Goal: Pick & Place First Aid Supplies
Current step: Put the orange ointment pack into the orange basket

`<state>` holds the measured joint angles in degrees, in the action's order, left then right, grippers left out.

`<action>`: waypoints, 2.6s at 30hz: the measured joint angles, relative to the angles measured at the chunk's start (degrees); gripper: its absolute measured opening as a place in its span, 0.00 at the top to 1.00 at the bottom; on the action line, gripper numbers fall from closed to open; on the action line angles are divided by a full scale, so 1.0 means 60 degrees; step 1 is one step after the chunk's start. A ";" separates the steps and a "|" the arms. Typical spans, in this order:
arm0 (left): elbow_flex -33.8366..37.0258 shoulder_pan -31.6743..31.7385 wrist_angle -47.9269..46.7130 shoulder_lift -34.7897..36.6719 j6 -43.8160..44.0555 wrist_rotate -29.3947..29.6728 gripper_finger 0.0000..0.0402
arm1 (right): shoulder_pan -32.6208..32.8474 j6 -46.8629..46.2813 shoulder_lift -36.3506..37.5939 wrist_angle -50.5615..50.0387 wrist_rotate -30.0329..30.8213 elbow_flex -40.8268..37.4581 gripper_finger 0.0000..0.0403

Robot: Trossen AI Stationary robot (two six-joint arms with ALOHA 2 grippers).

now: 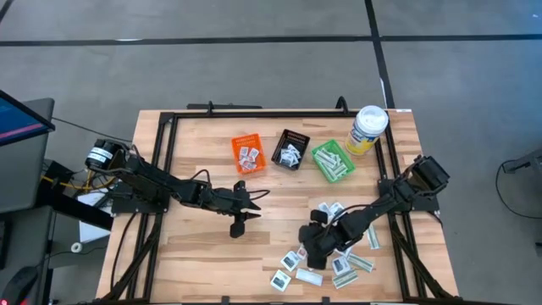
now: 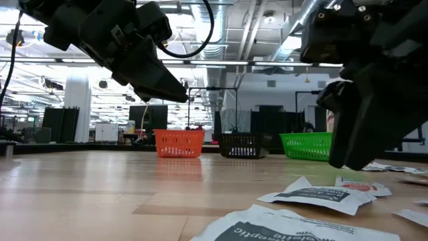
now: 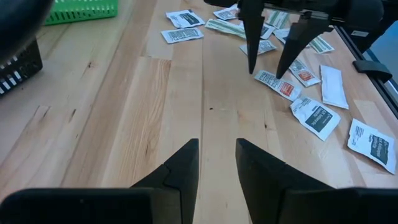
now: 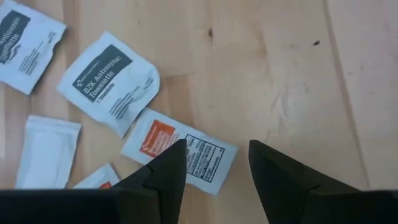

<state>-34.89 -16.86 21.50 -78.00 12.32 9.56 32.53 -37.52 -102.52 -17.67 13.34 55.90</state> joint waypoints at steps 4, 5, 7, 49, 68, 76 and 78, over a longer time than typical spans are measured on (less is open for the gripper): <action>0.0000 0.0000 0.0000 0.0000 0.0000 0.0000 0.74 | -0.0004 -0.0005 0.0000 0.0038 0.0007 0.0000 0.59; 0.0000 0.0000 0.0000 0.0000 0.0000 0.0000 0.74 | -0.0004 -0.0042 -0.0038 0.0082 0.0009 0.0000 0.59; 0.0000 0.0000 0.0000 0.0000 0.0000 -0.0002 0.74 | -0.0004 -0.0175 -0.0207 0.0202 0.0007 0.0000 0.59; 0.0004 0.0001 0.0000 0.0000 0.0004 -0.0003 0.74 | -0.0113 0.0906 -0.0384 0.0617 -0.0996 0.0264 1.00; 0.0004 0.0000 0.0004 0.0000 0.0031 0.0000 0.74 | -0.0184 0.2354 -0.0282 0.1522 -0.1230 0.0284 0.86; 0.0004 0.0004 0.0004 0.0000 0.0033 0.0000 0.74 | -0.0288 0.3026 -0.0306 0.1752 -0.2344 0.0200 0.68; 0.0004 0.0004 0.0004 0.0000 0.0033 0.0000 0.74 | -0.0328 0.3024 -0.0313 0.1733 -0.2528 0.0125 0.65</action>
<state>-34.87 -16.84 21.52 -78.00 12.51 9.56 30.57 -19.38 -104.40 -7.28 -1.82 56.65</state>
